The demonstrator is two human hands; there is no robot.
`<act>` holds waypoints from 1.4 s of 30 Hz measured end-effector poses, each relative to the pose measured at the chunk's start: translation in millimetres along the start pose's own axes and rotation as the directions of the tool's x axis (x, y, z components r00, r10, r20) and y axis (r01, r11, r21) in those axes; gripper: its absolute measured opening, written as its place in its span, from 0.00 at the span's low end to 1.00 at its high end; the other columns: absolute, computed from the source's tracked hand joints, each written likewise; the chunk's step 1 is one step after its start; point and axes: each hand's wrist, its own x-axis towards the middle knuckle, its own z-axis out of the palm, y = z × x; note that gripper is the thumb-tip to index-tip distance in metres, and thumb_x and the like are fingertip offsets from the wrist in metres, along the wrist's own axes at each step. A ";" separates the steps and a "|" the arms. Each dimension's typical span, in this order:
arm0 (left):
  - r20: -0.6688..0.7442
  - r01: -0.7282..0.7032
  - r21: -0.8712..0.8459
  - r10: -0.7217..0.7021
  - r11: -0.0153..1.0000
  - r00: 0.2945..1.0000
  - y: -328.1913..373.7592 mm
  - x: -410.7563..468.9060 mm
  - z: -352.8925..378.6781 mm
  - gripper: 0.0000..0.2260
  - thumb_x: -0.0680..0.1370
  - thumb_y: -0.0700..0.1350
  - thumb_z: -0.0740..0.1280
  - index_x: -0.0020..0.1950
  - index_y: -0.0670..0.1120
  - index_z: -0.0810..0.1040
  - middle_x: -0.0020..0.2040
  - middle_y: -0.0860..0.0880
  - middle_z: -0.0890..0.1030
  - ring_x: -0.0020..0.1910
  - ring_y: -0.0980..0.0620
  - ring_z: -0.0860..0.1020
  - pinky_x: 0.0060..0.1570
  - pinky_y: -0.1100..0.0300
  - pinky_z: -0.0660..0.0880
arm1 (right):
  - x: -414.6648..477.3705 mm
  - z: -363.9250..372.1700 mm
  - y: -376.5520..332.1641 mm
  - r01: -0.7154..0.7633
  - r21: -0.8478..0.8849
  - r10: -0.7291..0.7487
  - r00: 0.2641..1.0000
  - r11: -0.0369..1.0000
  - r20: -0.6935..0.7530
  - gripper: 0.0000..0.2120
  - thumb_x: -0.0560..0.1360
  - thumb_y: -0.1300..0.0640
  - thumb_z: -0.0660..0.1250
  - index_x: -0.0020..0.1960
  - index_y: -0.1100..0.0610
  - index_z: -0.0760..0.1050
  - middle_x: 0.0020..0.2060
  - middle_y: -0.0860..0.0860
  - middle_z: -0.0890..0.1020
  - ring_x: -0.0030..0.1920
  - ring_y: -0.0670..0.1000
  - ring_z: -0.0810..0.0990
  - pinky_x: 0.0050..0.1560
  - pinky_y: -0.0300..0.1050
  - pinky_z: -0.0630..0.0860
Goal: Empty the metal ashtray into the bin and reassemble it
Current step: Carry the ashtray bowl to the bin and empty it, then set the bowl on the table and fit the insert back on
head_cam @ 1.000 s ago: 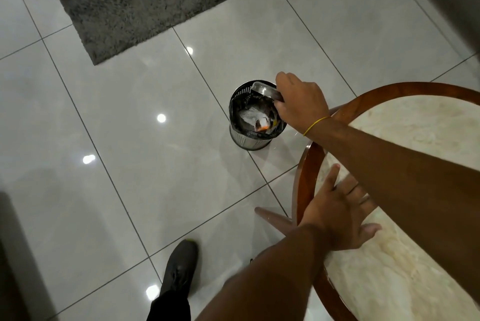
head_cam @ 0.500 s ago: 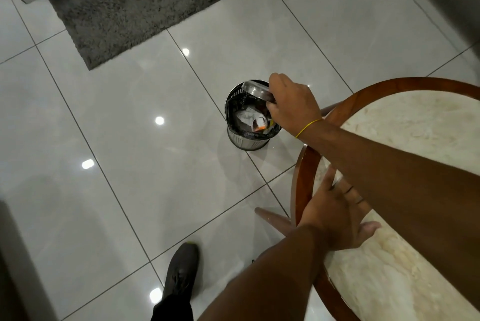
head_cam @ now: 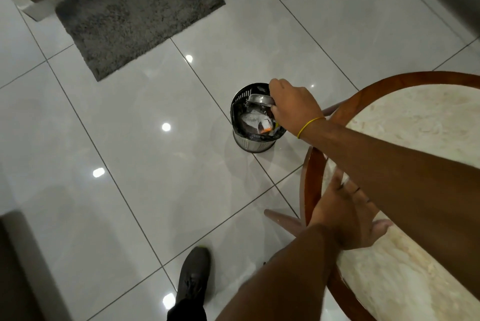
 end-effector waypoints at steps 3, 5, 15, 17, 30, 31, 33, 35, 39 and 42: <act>0.024 0.000 0.018 -0.001 1.000 1.000 -0.8 2.8 2.0 0.28 0.86 0.64 0.60 0.82 0.51 0.70 0.81 0.50 0.75 0.85 0.44 0.64 0.86 0.38 0.45 | -0.3 0.1 0.4 0.011 0.011 -0.011 1.000 1.000 0.002 0.11 0.72 0.64 0.68 0.53 0.64 0.72 0.45 0.63 0.78 0.34 0.67 0.77 0.33 0.54 0.74; 0.067 -0.023 0.013 0.022 1.000 0.998 -0.7 2.1 -1.6 0.28 0.86 0.63 0.60 0.82 0.51 0.70 0.82 0.49 0.74 0.85 0.44 0.63 0.85 0.39 0.42 | -1.0 0.0 0.9 -0.007 0.012 0.007 1.000 1.000 0.008 0.11 0.72 0.64 0.68 0.53 0.64 0.72 0.45 0.63 0.78 0.34 0.67 0.78 0.33 0.54 0.73; 0.055 -0.003 0.012 0.002 1.000 0.999 -0.3 3.9 2.6 0.28 0.84 0.65 0.63 0.80 0.52 0.74 0.82 0.50 0.74 0.85 0.46 0.63 0.87 0.37 0.44 | 1.7 2.4 14.4 -0.042 0.024 0.040 0.998 0.999 0.057 0.11 0.74 0.62 0.66 0.54 0.62 0.70 0.45 0.63 0.78 0.39 0.67 0.78 0.40 0.56 0.75; 0.045 0.002 0.029 -0.003 1.000 0.999 0.1 5.5 6.3 0.30 0.84 0.65 0.61 0.83 0.52 0.71 0.84 0.50 0.71 0.87 0.45 0.60 0.86 0.36 0.41 | 0.7 3.9 14.7 -0.049 0.041 0.046 0.996 0.998 0.077 0.10 0.74 0.62 0.66 0.54 0.62 0.70 0.45 0.63 0.78 0.39 0.67 0.78 0.40 0.57 0.76; 0.047 -0.090 -0.058 0.093 0.994 0.995 -0.2 17.0 14.7 0.32 0.87 0.64 0.55 0.88 0.50 0.58 0.90 0.45 0.55 0.89 0.42 0.37 0.84 0.34 0.37 | -15.7 -47.6 54.8 -0.599 0.582 0.594 0.770 0.550 0.231 0.16 0.71 0.65 0.67 0.57 0.56 0.70 0.31 0.59 0.85 0.27 0.58 0.85 0.25 0.42 0.80; 0.041 -0.096 -0.064 0.098 0.993 0.994 -0.4 17.3 15.4 0.33 0.87 0.64 0.54 0.89 0.50 0.56 0.90 0.45 0.52 0.88 0.43 0.35 0.84 0.34 0.36 | -19.0 -58.0 60.5 -0.630 0.611 0.623 0.734 0.479 0.269 0.16 0.72 0.65 0.67 0.57 0.55 0.70 0.31 0.58 0.86 0.27 0.57 0.85 0.28 0.41 0.80; 0.041 -0.099 -0.081 0.103 0.992 0.994 0.8 18.0 15.3 0.33 0.87 0.64 0.53 0.90 0.52 0.51 0.91 0.47 0.46 0.89 0.43 0.36 0.83 0.35 0.33 | -29.0 -77.2 75.4 -0.634 0.696 0.644 0.695 0.338 0.320 0.15 0.72 0.67 0.69 0.55 0.54 0.72 0.31 0.59 0.86 0.28 0.57 0.86 0.35 0.48 0.85; 0.049 -0.104 -0.101 0.109 0.989 0.993 1.9 17.7 15.1 0.34 0.88 0.65 0.52 0.90 0.53 0.47 0.91 0.47 0.41 0.89 0.44 0.36 0.84 0.34 0.34 | -46.2 -94.2 91.3 -0.599 0.769 0.643 0.683 0.223 0.346 0.14 0.72 0.68 0.70 0.52 0.54 0.72 0.31 0.61 0.84 0.27 0.58 0.84 0.37 0.55 0.85; 0.040 -0.090 -0.053 0.092 0.995 0.995 7.6 17.3 18.7 0.34 0.87 0.67 0.51 0.90 0.55 0.48 0.91 0.48 0.42 0.89 0.43 0.40 0.84 0.30 0.43 | -105.4 -124.7 123.2 -0.562 0.818 0.682 0.645 0.119 0.344 0.11 0.74 0.69 0.70 0.51 0.58 0.73 0.36 0.63 0.82 0.26 0.55 0.81 0.34 0.53 0.83; 0.024 -0.078 0.004 0.078 0.997 0.997 11.6 17.8 21.1 0.34 0.87 0.68 0.50 0.90 0.55 0.52 0.91 0.48 0.47 0.90 0.42 0.45 0.84 0.29 0.47 | -164.3 -137.4 143.6 -0.596 0.798 0.747 0.570 0.088 0.344 0.10 0.75 0.69 0.69 0.54 0.61 0.74 0.35 0.63 0.82 0.26 0.56 0.81 0.36 0.54 0.84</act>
